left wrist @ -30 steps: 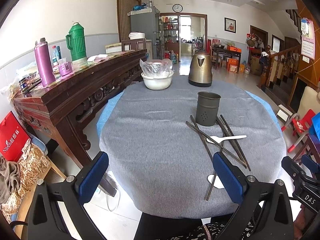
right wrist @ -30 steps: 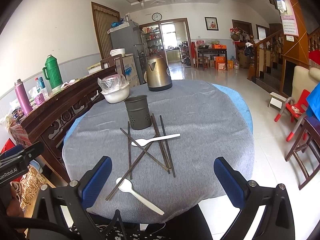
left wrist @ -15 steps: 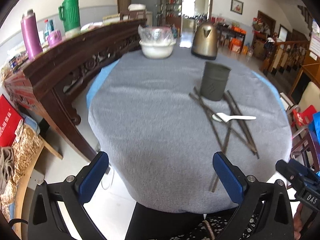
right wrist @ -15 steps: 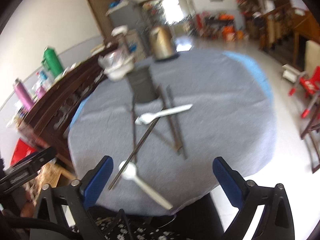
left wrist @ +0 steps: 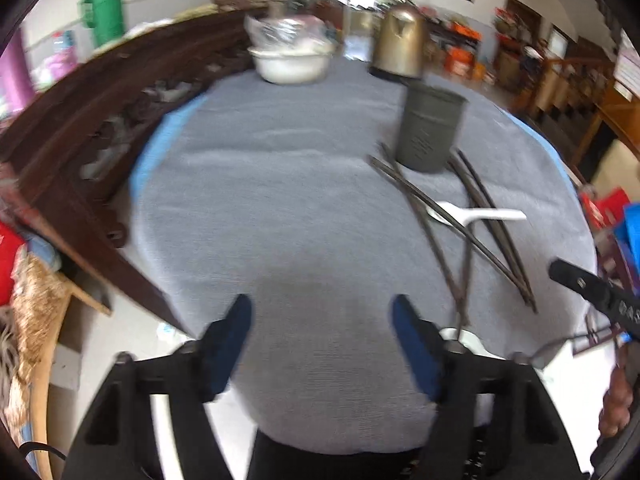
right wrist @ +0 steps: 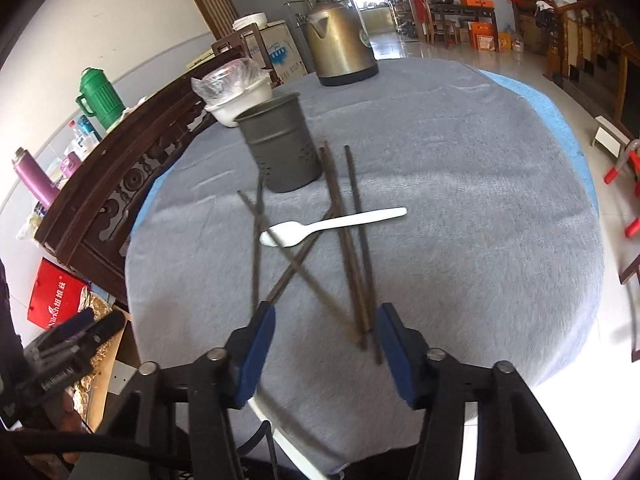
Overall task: Organize utensils
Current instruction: 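Lower the right gripper onto the white plastic spoon and close it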
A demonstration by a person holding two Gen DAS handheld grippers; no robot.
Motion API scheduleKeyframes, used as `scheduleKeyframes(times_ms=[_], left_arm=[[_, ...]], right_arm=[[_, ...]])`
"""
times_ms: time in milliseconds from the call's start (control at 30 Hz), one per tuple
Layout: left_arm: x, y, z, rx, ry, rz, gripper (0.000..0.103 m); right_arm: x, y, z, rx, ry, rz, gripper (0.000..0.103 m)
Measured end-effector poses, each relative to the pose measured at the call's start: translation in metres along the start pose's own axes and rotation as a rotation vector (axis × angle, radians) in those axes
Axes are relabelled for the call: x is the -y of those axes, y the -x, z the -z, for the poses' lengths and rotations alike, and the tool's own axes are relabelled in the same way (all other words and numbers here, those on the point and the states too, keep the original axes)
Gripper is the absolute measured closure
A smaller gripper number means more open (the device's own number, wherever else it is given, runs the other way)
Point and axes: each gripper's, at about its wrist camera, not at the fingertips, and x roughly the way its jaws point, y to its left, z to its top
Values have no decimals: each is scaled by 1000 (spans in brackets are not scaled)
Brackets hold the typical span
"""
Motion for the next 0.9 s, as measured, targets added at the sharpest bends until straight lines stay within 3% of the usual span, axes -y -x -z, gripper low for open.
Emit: scheduleKeyframes(times_ms=[167, 267, 500, 700, 800, 833, 900], left_arm=[[14, -22, -10, -50, -1, 88, 38], [14, -29, -15, -59, -8, 81, 39], [5, -46, -17, -81, 34, 39, 43], [-1, -47, -14, -82, 35, 12, 43], [-2, -48, -15, -77, 35, 3, 43], [-3, -49, -15, -77, 35, 2, 43], [-3, -49, -15, -79, 38, 7, 43]], right_arm=[[26, -12, 0, -51, -61, -32, 48], [31, -9, 3, -78, -47, -109, 49], [-13, -13, 18, -184, 218, -263, 49], [-61, -43, 46, -294, 456, -250, 48], [-74, -53, 48, -293, 548, -223, 48], [-79, -56, 48, -295, 574, -214, 49], [-87, -61, 47, -298, 619, -183, 72]])
